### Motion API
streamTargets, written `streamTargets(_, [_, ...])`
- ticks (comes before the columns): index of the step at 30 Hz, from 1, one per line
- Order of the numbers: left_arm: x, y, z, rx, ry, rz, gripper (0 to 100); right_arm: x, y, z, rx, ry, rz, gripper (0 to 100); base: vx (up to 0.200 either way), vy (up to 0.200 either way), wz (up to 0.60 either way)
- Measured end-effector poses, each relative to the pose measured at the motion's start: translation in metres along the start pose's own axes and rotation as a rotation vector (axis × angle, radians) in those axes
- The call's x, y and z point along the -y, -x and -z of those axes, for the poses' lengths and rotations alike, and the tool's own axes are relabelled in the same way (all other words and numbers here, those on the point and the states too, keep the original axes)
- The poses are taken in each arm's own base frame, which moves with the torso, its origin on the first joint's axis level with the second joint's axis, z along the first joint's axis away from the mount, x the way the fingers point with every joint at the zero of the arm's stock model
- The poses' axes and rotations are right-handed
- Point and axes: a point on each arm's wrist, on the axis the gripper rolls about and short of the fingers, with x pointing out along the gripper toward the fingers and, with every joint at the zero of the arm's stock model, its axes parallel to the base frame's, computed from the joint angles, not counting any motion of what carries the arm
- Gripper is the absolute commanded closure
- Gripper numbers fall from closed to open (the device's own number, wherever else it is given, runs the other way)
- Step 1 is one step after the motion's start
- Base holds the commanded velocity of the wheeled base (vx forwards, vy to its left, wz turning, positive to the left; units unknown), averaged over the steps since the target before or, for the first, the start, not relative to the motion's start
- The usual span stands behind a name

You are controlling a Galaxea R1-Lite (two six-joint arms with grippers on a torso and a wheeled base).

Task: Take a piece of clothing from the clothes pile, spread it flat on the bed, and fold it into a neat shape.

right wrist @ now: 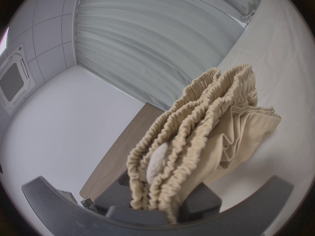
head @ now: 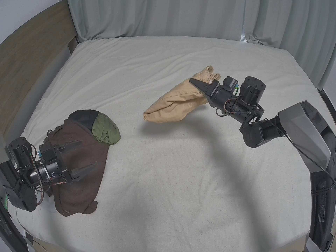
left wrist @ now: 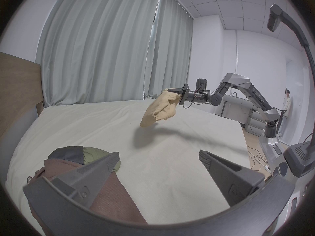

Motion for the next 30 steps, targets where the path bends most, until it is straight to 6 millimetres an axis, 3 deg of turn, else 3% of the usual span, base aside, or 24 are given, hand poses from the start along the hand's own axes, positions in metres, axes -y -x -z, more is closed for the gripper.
streamTargets(7, [0.002, 0.0, 0.0, -0.002, 0.003, 0.006, 0, 0.013, -0.01, -0.006, 0.019, -0.008, 0.004, 100, 0.0, 0.0, 0.0])
streamTargets(16, [0.01, -0.002, -0.002, -0.002, 0.009, 0.031, 0, 0.061, -0.009, 0.029, -0.031, -0.054, 0.083, 100, 0.0, 0.0, 0.0])
streamTargets(24, [0.011, -0.003, -0.001, -0.005, 0.014, 0.033, 0, 0.09, 0.014, 0.061, -0.092, -0.093, 0.173, 100, 0.0, 0.0, 0.0])
streamTargets(30, [0.011, -0.003, -0.001, -0.005, 0.014, 0.034, 0, 0.097, 0.038, 0.078, -0.105, -0.106, 0.214, 100, 0.0, 0.0, 0.0])
